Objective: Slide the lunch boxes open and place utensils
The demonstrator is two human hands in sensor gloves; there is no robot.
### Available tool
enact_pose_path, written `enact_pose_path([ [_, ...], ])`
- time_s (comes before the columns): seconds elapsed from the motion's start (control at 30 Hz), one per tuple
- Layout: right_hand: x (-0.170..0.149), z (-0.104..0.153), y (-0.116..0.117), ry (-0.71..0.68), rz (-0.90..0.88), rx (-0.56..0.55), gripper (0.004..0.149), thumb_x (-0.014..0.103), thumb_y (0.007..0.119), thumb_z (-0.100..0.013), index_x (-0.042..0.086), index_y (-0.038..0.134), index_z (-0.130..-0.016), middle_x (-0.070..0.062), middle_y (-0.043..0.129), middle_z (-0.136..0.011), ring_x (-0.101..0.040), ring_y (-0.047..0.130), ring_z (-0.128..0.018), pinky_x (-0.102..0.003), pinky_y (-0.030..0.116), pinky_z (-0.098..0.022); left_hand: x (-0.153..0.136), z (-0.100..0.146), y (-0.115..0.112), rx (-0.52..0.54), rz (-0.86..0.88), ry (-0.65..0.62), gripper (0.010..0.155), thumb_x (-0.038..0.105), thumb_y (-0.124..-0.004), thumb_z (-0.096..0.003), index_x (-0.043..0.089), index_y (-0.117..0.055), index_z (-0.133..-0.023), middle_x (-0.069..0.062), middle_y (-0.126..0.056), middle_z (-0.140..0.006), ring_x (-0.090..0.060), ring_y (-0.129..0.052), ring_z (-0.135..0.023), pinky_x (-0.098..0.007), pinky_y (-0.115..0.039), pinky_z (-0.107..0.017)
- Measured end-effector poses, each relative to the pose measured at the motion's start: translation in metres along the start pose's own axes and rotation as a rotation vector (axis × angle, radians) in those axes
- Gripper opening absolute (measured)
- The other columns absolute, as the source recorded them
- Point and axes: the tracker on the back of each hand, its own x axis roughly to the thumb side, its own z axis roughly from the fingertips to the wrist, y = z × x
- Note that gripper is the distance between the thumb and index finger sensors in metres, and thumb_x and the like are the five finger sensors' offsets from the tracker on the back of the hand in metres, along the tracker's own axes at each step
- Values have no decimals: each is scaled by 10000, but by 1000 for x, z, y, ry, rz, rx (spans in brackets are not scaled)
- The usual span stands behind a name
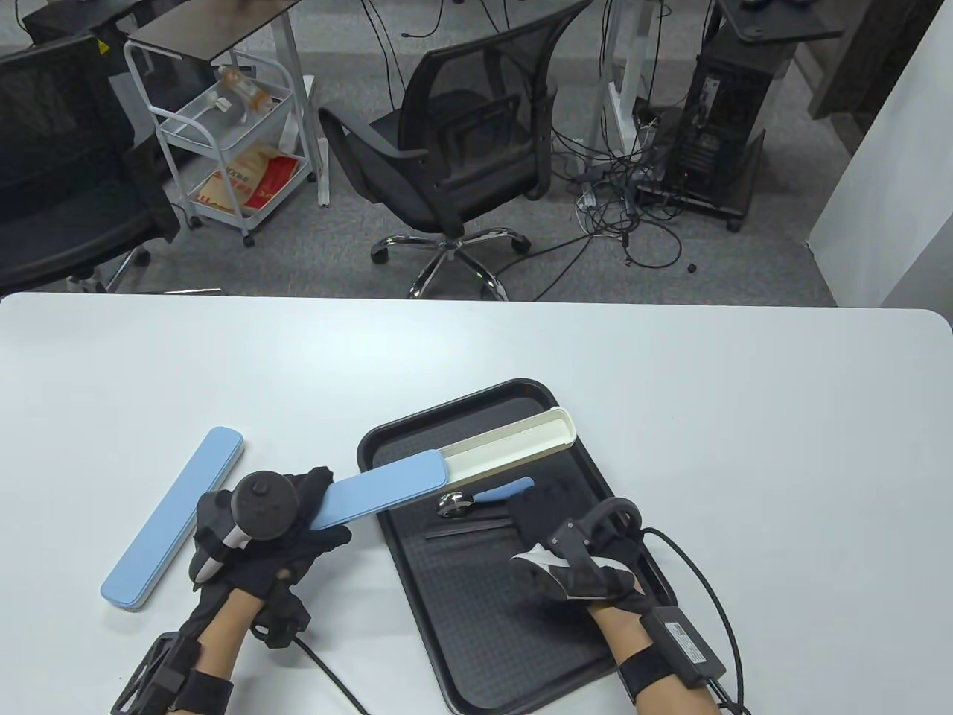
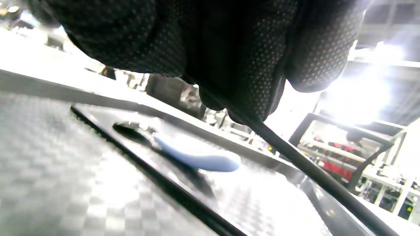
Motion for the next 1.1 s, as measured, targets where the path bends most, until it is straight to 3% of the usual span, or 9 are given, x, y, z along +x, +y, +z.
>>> enact_pose_path([
  [0.13,-10,11,-5,75,-102,-73,385,292,874,-500,159,834,-859,-135,977,-796,-339,1034,-670,-571,823,-555,-1,0,0,8,-1,7,882,523,-956,-415,262,-486,-1115,4,-621,-1132,-361,-544,-1126,-731,-328,-801],
  [0.7,-49,32,-8,249,-123,-89,389,215,770,-558,246,730,-944,-98,806,-918,-379,833,-815,-641,677,-637,2,1,0,32,-109,5,880,516,-960,-415,272,-484,-1115,12,-616,-1136,-360,-530,-1132,-730,-312,-805],
  [1.1,-63,40,-10,298,-87,-77,376,197,808,-548,266,791,-917,-82,821,-917,-387,828,-824,-655,659,-644,18,3,-8,15,-220,-56,879,524,-958,-412,281,-487,-1113,23,-619,-1136,-358,-530,-1132,-730,-319,-800],
])
